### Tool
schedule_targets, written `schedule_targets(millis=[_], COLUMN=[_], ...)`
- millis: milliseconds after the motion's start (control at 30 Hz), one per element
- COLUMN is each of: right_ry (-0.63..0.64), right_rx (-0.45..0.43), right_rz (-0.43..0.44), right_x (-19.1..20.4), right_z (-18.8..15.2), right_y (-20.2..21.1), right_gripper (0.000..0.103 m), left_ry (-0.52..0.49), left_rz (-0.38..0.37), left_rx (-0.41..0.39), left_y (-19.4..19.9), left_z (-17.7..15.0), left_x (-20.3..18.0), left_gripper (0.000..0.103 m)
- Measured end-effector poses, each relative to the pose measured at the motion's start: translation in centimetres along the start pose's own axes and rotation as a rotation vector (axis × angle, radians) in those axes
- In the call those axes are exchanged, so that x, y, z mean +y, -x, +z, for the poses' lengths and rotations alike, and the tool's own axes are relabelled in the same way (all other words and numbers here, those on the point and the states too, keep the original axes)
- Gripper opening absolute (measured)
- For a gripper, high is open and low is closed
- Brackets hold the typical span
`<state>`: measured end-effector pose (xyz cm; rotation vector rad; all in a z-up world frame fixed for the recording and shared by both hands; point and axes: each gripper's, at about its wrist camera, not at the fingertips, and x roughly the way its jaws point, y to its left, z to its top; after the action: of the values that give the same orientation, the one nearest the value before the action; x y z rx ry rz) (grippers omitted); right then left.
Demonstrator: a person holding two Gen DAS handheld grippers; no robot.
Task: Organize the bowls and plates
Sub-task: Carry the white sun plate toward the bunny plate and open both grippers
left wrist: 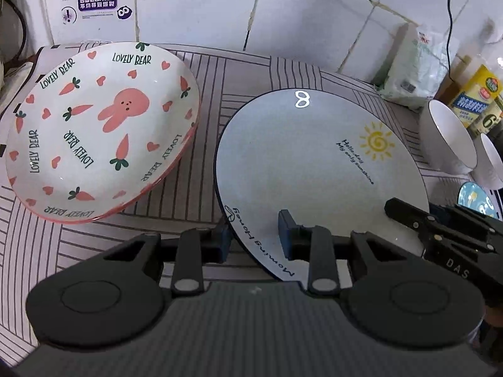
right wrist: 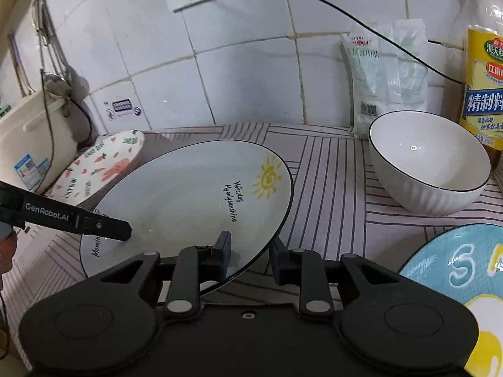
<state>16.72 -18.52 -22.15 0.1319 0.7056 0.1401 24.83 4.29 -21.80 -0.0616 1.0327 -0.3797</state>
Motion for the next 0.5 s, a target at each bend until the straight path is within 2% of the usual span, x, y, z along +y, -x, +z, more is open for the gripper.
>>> schedule_targets(millis=[300,400,467,500], right_ry=[-0.01,0.086,0.142,0.159], right_rx=[0.058,0.067,0.066,0.059], right_rz=[-0.073,-0.128,-0.148,-0.152], right_x=[0.5,1.9,2.7,3.0], right_z=[0.6,0.5,0.4,0.3], right_y=[-0.7,-0.3,0.4,1.0], right_gripper=[0.035,0.04,0.049,0.05], left_ry=[-0.002,0.028,0.017,0.008], left_rz=[0.02,0.038,0.082,0.102], left_rx=[0.031,0.046,0.035,0.027], left_y=[-0.3,0.3,1.2,1.7], left_z=[-0.3,0.0,0.0,-0.1], left_x=[-0.5,-0.5,-1.0,-1.3], left_gripper=[0.031,0.032,0.034,0.035])
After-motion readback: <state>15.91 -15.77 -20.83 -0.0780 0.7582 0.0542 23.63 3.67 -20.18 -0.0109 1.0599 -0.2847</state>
